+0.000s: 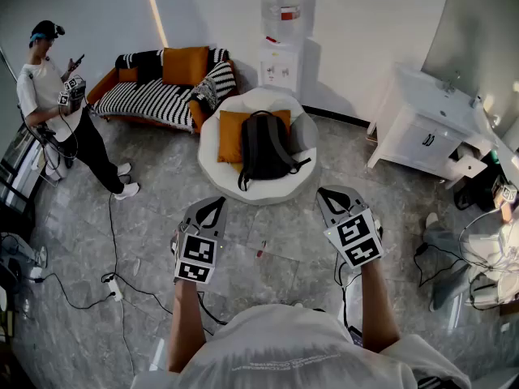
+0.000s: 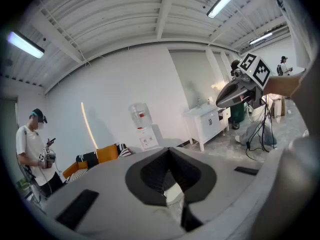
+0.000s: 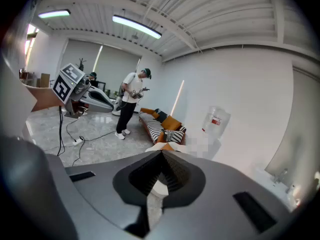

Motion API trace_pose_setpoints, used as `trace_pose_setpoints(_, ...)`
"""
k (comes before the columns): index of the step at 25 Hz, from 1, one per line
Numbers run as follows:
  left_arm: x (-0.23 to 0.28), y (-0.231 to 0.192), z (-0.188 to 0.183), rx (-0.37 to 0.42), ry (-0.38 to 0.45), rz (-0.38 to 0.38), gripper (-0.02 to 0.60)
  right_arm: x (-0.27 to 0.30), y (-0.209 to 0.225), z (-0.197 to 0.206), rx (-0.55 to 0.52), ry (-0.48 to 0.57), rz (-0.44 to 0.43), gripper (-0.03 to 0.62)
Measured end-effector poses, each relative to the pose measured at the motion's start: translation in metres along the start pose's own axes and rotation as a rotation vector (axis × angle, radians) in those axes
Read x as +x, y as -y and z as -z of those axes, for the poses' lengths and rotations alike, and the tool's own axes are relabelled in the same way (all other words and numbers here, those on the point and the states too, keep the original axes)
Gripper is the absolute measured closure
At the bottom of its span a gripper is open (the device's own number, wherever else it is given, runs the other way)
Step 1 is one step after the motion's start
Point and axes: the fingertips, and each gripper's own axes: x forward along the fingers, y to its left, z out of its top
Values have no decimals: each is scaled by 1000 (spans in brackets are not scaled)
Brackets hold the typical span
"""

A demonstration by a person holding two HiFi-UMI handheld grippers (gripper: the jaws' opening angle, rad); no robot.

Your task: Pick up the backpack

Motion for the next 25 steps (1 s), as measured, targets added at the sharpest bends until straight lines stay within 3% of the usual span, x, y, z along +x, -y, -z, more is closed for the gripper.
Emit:
trace_pose_setpoints(9,3,13,0,9,0,5,569,-5,0,14,107,16,-42,591)
trace_pose_setpoints(16,2,36,-5,16,-2,4,569,-20,8,22,104,42,-38,591)
trace_pose_setpoints(25,-7,68,-2,-24,-23,-53,569,-42,25,46,116,58,-20,591)
